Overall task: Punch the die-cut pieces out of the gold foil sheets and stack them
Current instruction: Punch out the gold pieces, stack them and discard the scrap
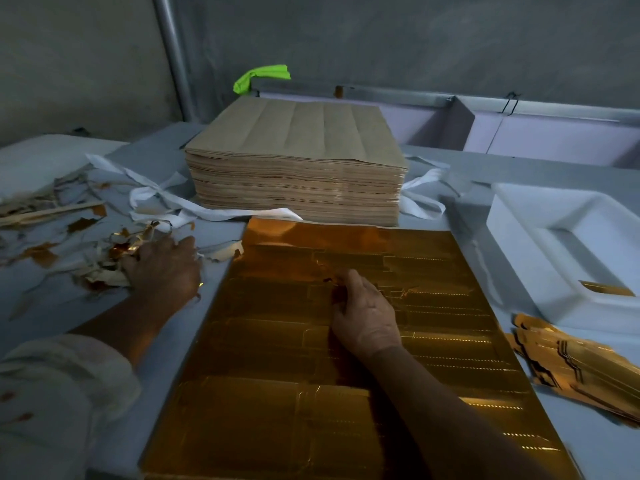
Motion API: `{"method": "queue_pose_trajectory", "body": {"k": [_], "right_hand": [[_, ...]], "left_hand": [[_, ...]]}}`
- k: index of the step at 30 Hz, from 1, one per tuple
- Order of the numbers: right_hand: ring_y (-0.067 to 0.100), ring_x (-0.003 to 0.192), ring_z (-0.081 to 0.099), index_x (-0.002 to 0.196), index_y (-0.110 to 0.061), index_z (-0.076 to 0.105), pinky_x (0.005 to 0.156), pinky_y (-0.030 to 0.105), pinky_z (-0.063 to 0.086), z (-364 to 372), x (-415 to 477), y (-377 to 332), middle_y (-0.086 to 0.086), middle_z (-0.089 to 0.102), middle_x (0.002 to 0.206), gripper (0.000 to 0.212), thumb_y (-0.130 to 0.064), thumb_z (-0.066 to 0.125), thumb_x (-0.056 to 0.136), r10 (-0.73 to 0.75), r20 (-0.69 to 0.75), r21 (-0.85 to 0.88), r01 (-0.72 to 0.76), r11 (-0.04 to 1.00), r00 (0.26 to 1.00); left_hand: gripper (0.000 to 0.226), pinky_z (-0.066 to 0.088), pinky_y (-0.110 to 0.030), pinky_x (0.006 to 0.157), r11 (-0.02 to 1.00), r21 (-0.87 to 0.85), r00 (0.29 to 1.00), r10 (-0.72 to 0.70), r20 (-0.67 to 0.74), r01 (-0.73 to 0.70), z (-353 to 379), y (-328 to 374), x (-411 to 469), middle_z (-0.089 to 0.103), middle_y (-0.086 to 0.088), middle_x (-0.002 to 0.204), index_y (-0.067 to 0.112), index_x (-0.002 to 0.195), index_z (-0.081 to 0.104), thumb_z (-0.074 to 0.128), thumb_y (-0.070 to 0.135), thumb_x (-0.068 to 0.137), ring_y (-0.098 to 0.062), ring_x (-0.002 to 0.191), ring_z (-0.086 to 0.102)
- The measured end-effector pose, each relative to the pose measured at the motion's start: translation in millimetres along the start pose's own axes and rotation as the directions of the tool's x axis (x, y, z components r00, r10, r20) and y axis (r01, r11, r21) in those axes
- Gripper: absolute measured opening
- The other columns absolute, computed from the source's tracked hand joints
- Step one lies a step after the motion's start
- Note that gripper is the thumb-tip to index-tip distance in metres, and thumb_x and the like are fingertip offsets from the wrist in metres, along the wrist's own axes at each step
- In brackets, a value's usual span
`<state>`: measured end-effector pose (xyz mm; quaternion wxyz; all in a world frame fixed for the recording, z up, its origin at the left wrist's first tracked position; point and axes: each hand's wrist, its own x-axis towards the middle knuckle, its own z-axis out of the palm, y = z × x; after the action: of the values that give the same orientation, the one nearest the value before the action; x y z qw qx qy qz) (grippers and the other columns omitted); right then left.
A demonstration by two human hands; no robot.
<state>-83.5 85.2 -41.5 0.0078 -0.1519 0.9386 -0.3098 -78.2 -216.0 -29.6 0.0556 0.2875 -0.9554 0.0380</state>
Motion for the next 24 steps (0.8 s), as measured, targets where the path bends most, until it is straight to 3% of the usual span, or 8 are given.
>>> {"method": "queue_pose_trajectory", "body": {"k": [4,7,10,14,19,22,24], "right_hand": [[0.008,0.110,0.050,0.128,-0.032,0.042,0.102,0.036,0.047,2.2,1.1,1.5,-0.009,0.054,0.123,0.036,-0.033,0.045,0.093,-0.007,-0.020,0.002,0.007,1.000,1.000],[0.006,0.105,0.045,0.127,-0.034,0.043,0.100,0.033,0.046,3.8,1.7,1.5,-0.010,0.052,0.117,0.035,-0.037,0.041,0.092,-0.005,-0.032,-0.007,0.005,1.000,0.999],[0.014,0.124,0.046,0.139,-0.033,0.043,0.108,0.035,0.039,4.6,1.4,0.9,-0.008,0.052,0.134,0.048,-0.042,0.033,0.093,-0.064,-0.003,-0.091,0.063,0.994,0.998],[0.016,0.140,0.034,0.145,-0.030,0.043,0.117,0.034,0.022,5.6,2.7,2.4,-0.006,0.043,0.151,0.046,-0.036,0.036,0.099,-0.107,0.017,-0.189,0.109,0.976,0.994],[0.015,0.137,0.038,0.138,-0.030,0.049,0.116,0.036,0.024,5.0,-0.5,0.0,-0.006,0.050,0.144,0.045,-0.038,0.031,0.098,-0.134,-0.014,-0.225,0.127,0.966,0.991],[0.013,0.133,0.043,0.133,-0.033,0.053,0.115,0.033,0.026,1.8,-2.6,-0.9,-0.009,0.055,0.138,0.040,-0.033,0.034,0.098,-0.202,-0.001,-0.195,0.198,0.961,0.979],[0.011,0.126,0.047,0.128,-0.033,0.057,0.111,0.030,0.029,0.8,-6.9,-2.3,-0.010,0.058,0.132,0.038,-0.028,0.038,0.096,-0.268,-0.002,-0.154,0.265,0.952,0.963]], "left_hand": [[0.063,0.025,-0.053,0.108,0.998,0.022,0.999,-0.053,-0.001,0.053,-11.5,-7.5,2.8,0.035,-0.013,0.150,0.033,0.146,0.036,0.057,0.042,0.088,-0.038,0.135,0.032],[0.076,0.023,-0.057,0.110,0.999,-0.036,1.000,0.009,-0.018,-0.009,-25.2,7.5,1.2,0.030,-0.014,0.152,0.035,0.148,0.028,0.056,0.058,0.081,-0.038,0.138,0.027],[0.075,0.020,-0.059,0.113,0.988,-0.110,0.991,0.099,-0.093,-0.109,-37.3,28.1,-1.1,0.025,-0.009,0.155,0.038,0.148,0.030,0.049,0.061,0.079,-0.034,0.143,0.020],[0.058,0.016,-0.063,0.113,0.988,0.075,0.984,0.144,-0.105,-0.136,-44.9,35.1,-1.2,0.021,-0.009,0.155,0.037,0.145,0.036,0.048,0.052,0.090,-0.035,0.143,0.014],[0.047,0.035,-0.044,0.100,0.966,0.257,0.994,0.051,-0.092,-0.026,-51.4,25.5,-6.6,0.043,-0.011,0.134,0.029,0.129,0.056,0.061,0.044,0.085,-0.031,0.122,0.040],[0.021,0.052,-0.038,0.086,0.991,0.129,0.997,0.051,-0.065,-0.042,-50.9,23.8,-5.9,0.064,-0.012,0.111,0.014,0.106,0.067,0.060,0.023,0.089,-0.028,0.104,0.062],[0.016,0.053,-0.041,0.087,0.999,-0.020,0.998,0.049,-0.046,-0.050,-47.2,22.3,-2.1,0.065,-0.016,0.111,0.008,0.102,0.066,0.057,0.015,0.091,-0.032,0.103,0.062]]}}
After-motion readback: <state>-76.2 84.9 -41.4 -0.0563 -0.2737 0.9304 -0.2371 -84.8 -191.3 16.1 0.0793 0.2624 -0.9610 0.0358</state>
